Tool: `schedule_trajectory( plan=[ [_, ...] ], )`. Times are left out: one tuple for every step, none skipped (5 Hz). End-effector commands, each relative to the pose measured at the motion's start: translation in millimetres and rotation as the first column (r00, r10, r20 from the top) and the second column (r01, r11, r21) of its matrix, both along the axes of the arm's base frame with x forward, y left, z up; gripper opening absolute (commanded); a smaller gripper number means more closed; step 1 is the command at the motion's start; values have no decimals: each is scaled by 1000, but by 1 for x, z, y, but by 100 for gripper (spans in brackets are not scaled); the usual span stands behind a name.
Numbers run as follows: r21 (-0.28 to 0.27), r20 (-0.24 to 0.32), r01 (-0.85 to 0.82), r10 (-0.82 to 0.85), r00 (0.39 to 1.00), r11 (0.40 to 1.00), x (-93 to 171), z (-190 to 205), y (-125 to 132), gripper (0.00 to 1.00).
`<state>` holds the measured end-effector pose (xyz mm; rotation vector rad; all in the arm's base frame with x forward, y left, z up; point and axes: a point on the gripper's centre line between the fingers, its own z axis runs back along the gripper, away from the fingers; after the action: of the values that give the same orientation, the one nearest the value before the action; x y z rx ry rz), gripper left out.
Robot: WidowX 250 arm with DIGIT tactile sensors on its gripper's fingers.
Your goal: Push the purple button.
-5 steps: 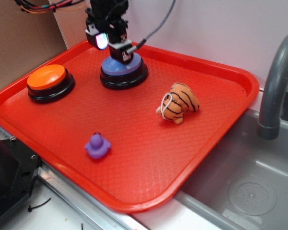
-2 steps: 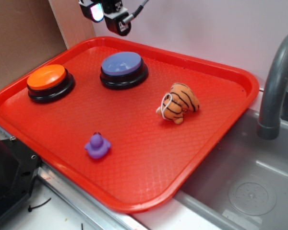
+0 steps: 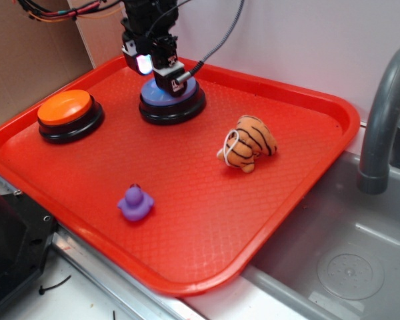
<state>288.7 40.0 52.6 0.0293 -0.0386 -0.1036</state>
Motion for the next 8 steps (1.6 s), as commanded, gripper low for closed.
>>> schedule_trajectory(
  plan=[
    [3, 16, 2, -2, 1000, 1000, 6, 12, -1, 100],
    [-2, 78, -7, 7, 997, 1000, 7, 55, -1, 100],
    [-9, 113, -40, 41, 993, 999, -2, 91, 4, 100],
    [-17, 105, -70, 71, 992, 997, -5, 98, 9, 100],
    [-10, 95, -79, 80, 992, 997, -6, 100, 11, 100],
    [-7, 102, -87, 87, 991, 996, -13, 116, 11, 100],
    [-29, 92, -110, 112, 989, 994, -23, 132, 12, 100],
    [-27, 94, -136, 138, 986, 990, -32, 144, 13, 100]
  ],
)
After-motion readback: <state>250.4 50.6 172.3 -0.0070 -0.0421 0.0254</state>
